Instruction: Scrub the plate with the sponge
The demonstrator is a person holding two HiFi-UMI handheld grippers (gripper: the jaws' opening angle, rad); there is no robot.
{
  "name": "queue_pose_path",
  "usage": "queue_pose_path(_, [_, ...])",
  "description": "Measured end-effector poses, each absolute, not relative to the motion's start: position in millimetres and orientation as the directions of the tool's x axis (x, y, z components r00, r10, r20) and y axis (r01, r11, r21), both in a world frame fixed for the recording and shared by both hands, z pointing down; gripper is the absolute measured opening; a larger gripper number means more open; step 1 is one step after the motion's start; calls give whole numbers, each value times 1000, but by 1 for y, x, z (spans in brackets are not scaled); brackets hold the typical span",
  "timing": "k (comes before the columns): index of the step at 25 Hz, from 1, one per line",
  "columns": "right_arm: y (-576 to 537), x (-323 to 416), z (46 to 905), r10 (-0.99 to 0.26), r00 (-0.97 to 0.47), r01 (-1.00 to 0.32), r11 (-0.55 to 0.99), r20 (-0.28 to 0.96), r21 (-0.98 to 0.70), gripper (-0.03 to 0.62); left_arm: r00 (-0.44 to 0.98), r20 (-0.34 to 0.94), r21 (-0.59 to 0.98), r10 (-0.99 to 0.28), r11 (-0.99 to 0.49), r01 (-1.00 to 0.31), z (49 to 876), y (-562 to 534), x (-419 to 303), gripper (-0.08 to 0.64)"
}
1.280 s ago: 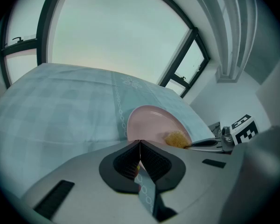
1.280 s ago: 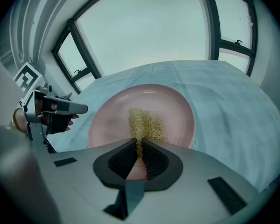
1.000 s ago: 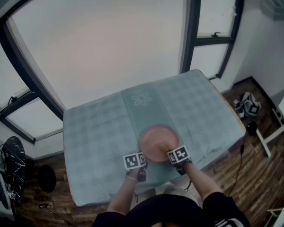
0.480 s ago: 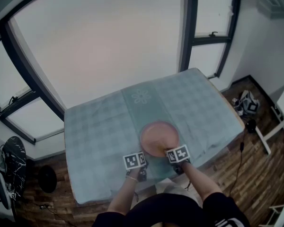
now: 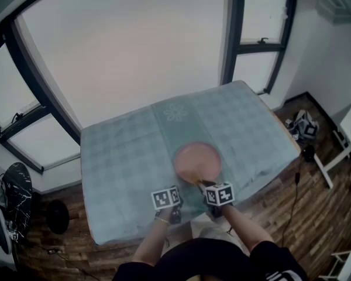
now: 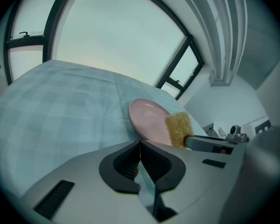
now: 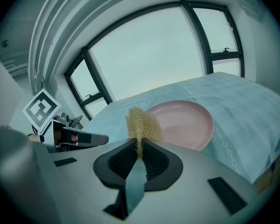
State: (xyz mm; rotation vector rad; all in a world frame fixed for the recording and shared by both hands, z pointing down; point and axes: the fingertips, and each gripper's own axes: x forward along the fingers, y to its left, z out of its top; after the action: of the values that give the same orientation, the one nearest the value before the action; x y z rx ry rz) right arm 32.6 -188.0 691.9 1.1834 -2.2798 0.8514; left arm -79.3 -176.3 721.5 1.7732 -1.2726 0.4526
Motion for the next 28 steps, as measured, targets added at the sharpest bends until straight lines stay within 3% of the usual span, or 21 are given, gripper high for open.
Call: queue_pose_path(28, [-80, 31, 688, -641, -528, -846, 343, 557, -407, 35, 439, 692, 466, -573, -111, -878, 716, -59, -91, 8])
